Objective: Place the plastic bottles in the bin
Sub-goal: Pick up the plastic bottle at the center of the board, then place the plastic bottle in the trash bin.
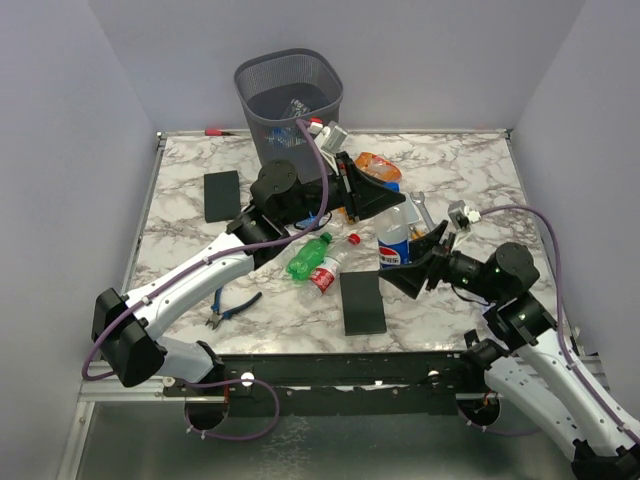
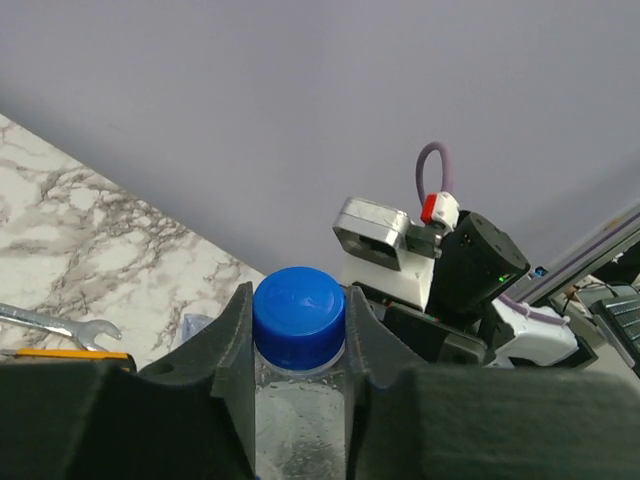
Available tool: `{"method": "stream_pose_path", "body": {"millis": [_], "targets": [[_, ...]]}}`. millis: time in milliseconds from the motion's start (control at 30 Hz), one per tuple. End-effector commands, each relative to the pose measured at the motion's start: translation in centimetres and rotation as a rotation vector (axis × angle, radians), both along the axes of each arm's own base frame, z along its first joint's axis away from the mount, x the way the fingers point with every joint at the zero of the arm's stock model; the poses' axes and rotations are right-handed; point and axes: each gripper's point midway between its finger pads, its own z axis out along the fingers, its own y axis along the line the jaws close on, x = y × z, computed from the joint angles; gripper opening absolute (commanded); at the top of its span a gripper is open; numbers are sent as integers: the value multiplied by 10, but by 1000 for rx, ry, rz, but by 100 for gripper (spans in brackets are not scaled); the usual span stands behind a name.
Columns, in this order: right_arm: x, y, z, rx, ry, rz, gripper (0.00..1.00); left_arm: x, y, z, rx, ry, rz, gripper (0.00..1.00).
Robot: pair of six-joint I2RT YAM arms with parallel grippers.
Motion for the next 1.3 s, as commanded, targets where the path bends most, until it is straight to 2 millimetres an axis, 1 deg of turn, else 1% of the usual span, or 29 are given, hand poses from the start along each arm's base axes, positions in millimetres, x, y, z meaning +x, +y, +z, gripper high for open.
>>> {"method": "stream_pose_path", "body": {"millis": [0, 33, 133, 300, 367, 467, 533, 633, 733, 767, 800, 867, 933, 967, 1067, 1133, 1167, 1267], "targets": [[6, -3, 6, -38, 67, -46, 98, -6, 5, 7, 8, -49, 6, 0], [7, -4, 8, -47, 82, -52, 100, -3, 7, 7, 10, -59, 32, 0], [7, -7, 17, -70, 128, -74, 100, 7, 18, 11, 17, -92, 127, 0], [-1, -17, 48, -81, 144, -110, 100, 26, 45, 23, 22, -152, 317, 0], [-5, -23, 67, -58, 118, -135, 100, 31, 56, 30, 17, -180, 380, 0], [-10, -32, 85, -16, 77, -170, 100, 37, 70, 41, 13, -223, 458, 0], [-12, -37, 93, 13, 70, -197, 100, 39, 80, 51, 11, -258, 509, 0], [-8, -44, 94, 31, 71, -247, 100, 43, 96, 65, 25, -326, 587, 0], [2, -56, 87, 65, 107, -352, 100, 48, 115, 83, 41, -408, 689, 0], [8, -64, 81, 93, 139, -417, 100, 50, 124, 90, 45, -448, 737, 0], [16, -73, 74, 135, 193, -496, 100, 53, 133, 98, 53, -486, 793, 0], [29, -88, 49, 172, 273, -621, 100, 63, 153, 111, 79, -552, 925, 0], [31, -89, 31, 156, 261, -631, 100, 73, 172, 125, 87, -582, 1055, 0], [32, -88, 25, 158, 261, -627, 100, 77, 180, 135, 81, -592, 1107, 0], [34, -87, 4, 174, 312, -636, 100, 96, 193, 161, 68, -598, 1180, 0], [37, -85, -9, 160, 340, -643, 100, 118, 202, 171, 44, -557, 1195, 0], [38, -84, -16, 147, 355, -643, 100, 130, 212, 175, 28, -541, 1219, 0], [40, -82, -32, 96, 393, -647, 100, 150, 224, 185, 23, -572, 1291, 0]]}}
